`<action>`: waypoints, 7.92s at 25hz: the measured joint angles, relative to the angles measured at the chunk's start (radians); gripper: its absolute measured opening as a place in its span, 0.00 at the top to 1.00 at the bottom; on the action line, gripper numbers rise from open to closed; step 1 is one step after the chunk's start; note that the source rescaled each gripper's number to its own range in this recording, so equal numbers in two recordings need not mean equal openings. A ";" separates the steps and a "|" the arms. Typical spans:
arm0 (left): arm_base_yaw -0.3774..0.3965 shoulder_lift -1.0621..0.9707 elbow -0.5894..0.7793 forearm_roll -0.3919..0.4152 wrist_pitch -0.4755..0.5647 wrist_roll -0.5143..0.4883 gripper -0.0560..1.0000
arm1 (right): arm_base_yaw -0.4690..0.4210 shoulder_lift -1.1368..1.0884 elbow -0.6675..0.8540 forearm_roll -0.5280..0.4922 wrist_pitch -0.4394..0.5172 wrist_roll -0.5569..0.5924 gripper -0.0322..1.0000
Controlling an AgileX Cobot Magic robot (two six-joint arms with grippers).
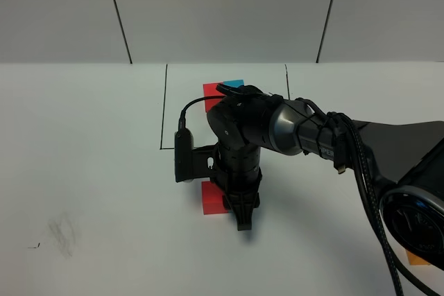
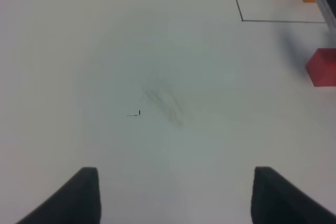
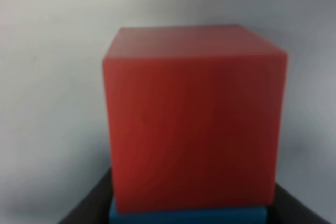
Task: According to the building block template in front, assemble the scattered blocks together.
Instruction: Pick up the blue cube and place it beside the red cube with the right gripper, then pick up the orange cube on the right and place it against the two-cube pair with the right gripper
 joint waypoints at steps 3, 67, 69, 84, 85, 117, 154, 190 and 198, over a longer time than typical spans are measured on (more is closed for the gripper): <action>0.000 0.000 0.000 0.000 0.000 0.000 0.03 | 0.000 0.001 0.000 0.000 -0.007 0.000 0.84; 0.000 0.000 0.000 0.000 0.000 0.000 0.03 | -0.548 -0.838 0.488 -0.148 0.256 0.943 0.42; 0.000 0.000 0.000 0.000 0.000 0.000 0.03 | -0.570 -0.839 0.524 -0.154 0.256 0.956 0.42; 0.000 0.000 0.000 0.000 0.000 0.000 0.03 | -0.580 -0.744 0.650 -0.001 0.115 0.970 0.42; 0.000 0.000 0.000 0.000 0.000 0.000 0.03 | -0.580 -0.737 0.650 0.000 0.115 0.971 0.42; 0.000 0.000 0.000 0.000 0.000 0.000 0.03 | -0.638 -0.696 0.880 0.047 -0.185 1.023 0.42; 0.000 0.000 0.000 0.000 0.000 0.000 0.03 | -0.638 -0.696 0.949 0.079 -0.288 0.997 0.42; 0.000 0.000 0.000 0.000 0.000 0.000 0.03 | -0.638 -0.514 0.949 0.079 -0.386 0.974 0.65; 0.000 0.000 0.000 0.000 0.000 0.000 0.03 | -0.638 -0.514 0.949 0.079 -0.396 0.974 0.95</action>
